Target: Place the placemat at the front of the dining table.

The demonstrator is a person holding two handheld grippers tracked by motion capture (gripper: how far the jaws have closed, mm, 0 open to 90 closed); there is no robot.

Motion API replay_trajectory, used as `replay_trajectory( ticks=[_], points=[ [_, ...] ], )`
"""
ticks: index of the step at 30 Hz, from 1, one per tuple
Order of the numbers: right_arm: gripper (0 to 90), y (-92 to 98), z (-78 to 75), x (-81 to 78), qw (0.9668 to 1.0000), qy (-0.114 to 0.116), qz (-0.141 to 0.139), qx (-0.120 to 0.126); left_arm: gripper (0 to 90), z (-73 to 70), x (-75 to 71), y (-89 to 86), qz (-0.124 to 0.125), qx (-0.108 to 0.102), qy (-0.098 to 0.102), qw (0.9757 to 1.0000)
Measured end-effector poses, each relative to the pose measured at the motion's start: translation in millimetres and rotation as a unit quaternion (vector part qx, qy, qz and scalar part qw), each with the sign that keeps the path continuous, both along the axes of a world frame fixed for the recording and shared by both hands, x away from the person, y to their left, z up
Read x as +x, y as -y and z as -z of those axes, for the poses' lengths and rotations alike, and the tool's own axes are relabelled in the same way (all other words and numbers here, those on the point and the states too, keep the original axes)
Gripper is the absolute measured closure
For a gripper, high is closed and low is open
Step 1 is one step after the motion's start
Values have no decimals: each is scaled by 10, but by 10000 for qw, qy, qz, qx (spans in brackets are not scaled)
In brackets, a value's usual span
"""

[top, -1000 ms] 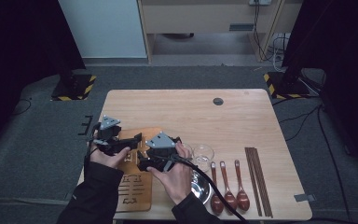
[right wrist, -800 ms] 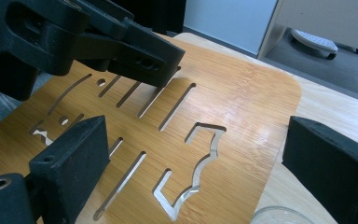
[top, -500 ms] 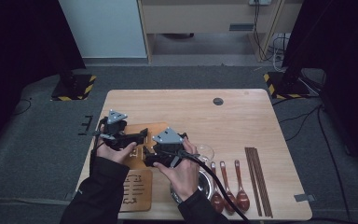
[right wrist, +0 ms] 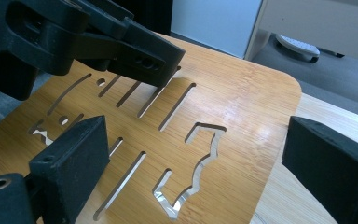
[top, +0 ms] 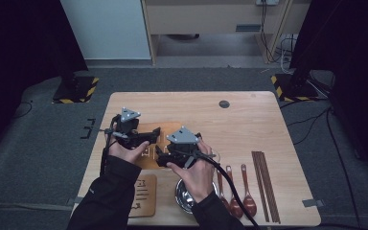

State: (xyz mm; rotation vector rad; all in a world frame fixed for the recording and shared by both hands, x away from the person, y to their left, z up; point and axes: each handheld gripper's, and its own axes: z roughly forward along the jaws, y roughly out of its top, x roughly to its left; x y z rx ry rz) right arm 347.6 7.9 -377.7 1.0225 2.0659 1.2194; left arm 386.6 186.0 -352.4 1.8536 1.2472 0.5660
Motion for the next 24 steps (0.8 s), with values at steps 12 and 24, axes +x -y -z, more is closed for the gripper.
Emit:
replay_trajectory(
  ticks=[12, 24],
  points=[
    [74, 155, -69, 66, 10000, 49, 66, 57, 165, -87, 88, 157, 78, 28, 70, 9999],
    [74, 279, -101, 134, 9999, 89, 126, 51, 165, -125, 178, 281, 148, 46, 84, 9998]
  ],
)
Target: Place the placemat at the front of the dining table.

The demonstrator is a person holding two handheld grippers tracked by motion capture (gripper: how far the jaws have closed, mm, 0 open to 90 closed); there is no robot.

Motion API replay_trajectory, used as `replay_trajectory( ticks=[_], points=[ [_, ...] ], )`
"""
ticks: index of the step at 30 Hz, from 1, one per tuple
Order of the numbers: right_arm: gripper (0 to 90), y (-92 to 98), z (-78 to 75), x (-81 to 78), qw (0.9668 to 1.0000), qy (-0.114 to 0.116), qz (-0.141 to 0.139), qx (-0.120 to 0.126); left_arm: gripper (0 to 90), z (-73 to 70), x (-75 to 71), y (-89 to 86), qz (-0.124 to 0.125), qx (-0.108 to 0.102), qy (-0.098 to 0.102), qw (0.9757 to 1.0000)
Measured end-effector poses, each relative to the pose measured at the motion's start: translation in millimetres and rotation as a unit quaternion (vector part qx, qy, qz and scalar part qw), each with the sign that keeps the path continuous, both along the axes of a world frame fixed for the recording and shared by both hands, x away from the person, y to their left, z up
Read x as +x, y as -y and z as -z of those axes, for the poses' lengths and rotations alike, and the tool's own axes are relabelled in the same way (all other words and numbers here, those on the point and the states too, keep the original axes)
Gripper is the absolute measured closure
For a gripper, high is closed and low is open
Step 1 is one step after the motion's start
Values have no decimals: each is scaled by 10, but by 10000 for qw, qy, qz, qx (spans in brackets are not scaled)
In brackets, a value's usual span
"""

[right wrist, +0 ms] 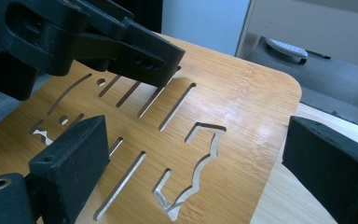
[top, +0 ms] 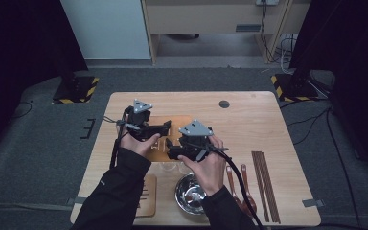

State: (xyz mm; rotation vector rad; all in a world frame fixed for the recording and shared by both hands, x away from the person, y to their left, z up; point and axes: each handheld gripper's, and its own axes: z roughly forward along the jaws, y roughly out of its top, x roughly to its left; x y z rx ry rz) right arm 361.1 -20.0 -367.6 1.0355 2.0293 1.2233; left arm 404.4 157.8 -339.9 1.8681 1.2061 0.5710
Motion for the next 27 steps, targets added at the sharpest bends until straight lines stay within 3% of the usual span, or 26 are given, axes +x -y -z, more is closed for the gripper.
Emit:
replay_trajectory(
  ticks=[27],
  points=[
    [74, 212, -2, 240, 10000, -22, 74, -7, 165, 1, 268, 223, 76, 21, -31, 10000]
  ],
)
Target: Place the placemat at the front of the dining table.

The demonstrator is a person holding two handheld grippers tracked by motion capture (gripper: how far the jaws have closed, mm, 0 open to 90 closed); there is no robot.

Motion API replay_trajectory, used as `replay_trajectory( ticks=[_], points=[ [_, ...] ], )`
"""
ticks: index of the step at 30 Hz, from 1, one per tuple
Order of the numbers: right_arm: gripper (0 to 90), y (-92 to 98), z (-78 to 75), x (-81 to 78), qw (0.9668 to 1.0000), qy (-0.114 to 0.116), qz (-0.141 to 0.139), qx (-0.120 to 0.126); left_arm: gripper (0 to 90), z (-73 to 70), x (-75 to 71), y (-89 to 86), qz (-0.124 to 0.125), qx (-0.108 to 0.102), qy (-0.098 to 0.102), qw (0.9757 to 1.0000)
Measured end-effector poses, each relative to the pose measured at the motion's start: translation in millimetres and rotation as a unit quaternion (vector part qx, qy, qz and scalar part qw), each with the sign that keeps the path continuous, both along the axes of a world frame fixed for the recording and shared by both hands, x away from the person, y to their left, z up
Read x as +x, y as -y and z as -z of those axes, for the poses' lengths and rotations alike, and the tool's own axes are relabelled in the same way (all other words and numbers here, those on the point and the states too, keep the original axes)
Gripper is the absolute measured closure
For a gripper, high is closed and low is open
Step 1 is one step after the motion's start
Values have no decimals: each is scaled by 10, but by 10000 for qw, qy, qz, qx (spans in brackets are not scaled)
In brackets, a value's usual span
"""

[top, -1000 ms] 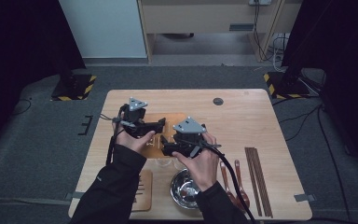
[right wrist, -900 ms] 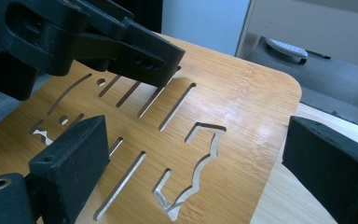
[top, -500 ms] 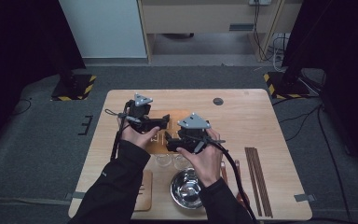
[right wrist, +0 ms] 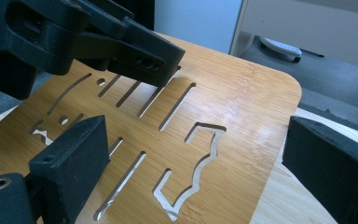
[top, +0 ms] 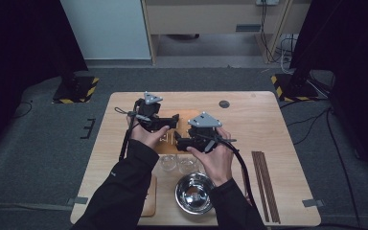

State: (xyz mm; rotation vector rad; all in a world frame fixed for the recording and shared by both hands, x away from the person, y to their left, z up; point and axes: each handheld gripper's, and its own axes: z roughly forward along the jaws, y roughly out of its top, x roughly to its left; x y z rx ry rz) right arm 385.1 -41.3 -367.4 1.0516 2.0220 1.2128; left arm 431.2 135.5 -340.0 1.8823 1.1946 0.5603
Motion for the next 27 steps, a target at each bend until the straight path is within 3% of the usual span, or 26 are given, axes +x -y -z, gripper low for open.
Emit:
replay_trajectory(
  ticks=[20, 27],
  points=[
    [74, 218, 5, 165, 10000, 5, 81, 35, 165, -16, 199, 230, 82, 45, 2, 10000],
    [73, 286, -17, 247, 9999, 53, 122, -82, 165, -23, 284, 296, 107, 8, -4, 9999]
  ],
)
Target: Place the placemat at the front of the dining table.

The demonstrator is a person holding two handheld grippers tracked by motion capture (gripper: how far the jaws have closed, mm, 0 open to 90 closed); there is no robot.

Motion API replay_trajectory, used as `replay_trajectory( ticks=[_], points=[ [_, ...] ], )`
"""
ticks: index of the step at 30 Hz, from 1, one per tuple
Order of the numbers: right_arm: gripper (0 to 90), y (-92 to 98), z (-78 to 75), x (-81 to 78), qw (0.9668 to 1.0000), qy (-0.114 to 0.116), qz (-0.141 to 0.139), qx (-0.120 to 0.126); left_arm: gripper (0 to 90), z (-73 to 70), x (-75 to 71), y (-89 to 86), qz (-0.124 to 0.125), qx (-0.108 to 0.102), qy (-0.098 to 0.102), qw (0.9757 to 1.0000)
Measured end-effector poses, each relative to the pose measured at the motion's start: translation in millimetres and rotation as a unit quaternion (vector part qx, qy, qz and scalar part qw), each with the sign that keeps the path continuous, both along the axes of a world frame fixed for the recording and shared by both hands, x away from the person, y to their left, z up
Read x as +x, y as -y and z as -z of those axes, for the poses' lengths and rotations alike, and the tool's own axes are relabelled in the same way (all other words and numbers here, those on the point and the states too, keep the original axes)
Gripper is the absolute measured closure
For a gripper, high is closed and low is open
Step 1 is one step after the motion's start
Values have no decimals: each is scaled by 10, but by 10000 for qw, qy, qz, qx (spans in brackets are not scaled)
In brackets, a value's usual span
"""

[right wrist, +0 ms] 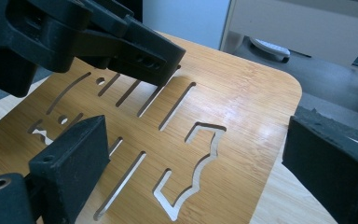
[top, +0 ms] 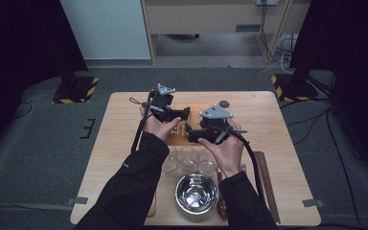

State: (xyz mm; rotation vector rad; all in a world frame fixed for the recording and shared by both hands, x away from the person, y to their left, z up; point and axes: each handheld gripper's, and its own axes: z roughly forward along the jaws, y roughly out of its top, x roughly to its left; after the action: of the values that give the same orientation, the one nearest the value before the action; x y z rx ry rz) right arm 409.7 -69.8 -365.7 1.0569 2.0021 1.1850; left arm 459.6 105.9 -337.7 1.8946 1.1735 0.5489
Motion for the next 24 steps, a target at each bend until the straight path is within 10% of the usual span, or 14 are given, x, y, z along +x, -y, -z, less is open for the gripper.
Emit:
replay_trajectory(
  ticks=[24],
  points=[
    [74, 179, -44, 269, 9999, -37, 143, 85, 165, -96, 300, 238, 88, 264, 96, 9996]
  ],
)
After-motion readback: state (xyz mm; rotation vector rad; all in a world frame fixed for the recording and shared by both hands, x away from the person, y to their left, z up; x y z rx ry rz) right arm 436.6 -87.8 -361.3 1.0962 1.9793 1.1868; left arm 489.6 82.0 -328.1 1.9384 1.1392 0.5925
